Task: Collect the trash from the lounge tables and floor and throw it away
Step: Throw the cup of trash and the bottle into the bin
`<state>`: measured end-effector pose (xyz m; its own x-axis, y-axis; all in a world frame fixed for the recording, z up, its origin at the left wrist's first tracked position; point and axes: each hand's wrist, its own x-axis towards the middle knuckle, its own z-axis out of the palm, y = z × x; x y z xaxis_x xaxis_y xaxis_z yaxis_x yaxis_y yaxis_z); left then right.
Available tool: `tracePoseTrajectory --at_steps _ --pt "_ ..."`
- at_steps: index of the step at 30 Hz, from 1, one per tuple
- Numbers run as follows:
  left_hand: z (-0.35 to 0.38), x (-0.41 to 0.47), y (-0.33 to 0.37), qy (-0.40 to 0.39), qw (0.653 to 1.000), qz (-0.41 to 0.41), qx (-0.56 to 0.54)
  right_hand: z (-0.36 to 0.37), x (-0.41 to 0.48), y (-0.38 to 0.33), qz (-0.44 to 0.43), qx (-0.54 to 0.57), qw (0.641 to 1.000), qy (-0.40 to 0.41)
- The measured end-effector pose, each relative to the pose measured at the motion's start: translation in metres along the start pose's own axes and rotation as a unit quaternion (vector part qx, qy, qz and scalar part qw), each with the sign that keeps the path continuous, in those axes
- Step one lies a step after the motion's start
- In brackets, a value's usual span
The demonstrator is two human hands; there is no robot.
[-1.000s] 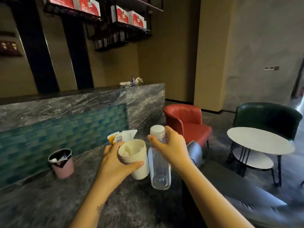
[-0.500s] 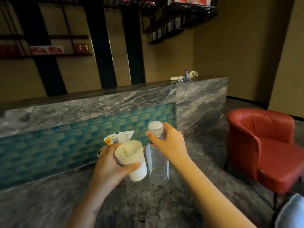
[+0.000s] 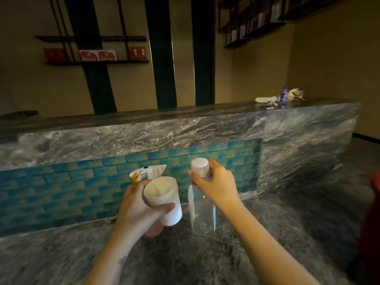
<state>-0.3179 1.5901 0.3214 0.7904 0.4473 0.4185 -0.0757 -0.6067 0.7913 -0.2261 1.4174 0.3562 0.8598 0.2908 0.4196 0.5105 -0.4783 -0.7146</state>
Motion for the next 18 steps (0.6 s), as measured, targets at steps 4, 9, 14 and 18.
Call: tracePoseTrajectory --at_steps 4,9,14,18 --pt "0.035 0.08 -0.028 0.02 0.999 -0.015 0.02 0.031 0.088 0.035 -0.005 0.016 1.0 -0.012" --pt "0.082 0.182 -0.076 0.048 0.998 -0.028 0.034 0.085 0.203 0.085 -0.039 0.012 0.998 -0.041" --pt "0.113 0.28 -0.123 0.088 0.994 -0.038 0.051 0.14 0.322 0.115 -0.074 0.033 0.994 -0.079" --pt "0.112 0.342 -0.161 0.122 0.989 -0.048 0.071 0.19 0.398 0.122 -0.081 0.072 0.988 -0.115"
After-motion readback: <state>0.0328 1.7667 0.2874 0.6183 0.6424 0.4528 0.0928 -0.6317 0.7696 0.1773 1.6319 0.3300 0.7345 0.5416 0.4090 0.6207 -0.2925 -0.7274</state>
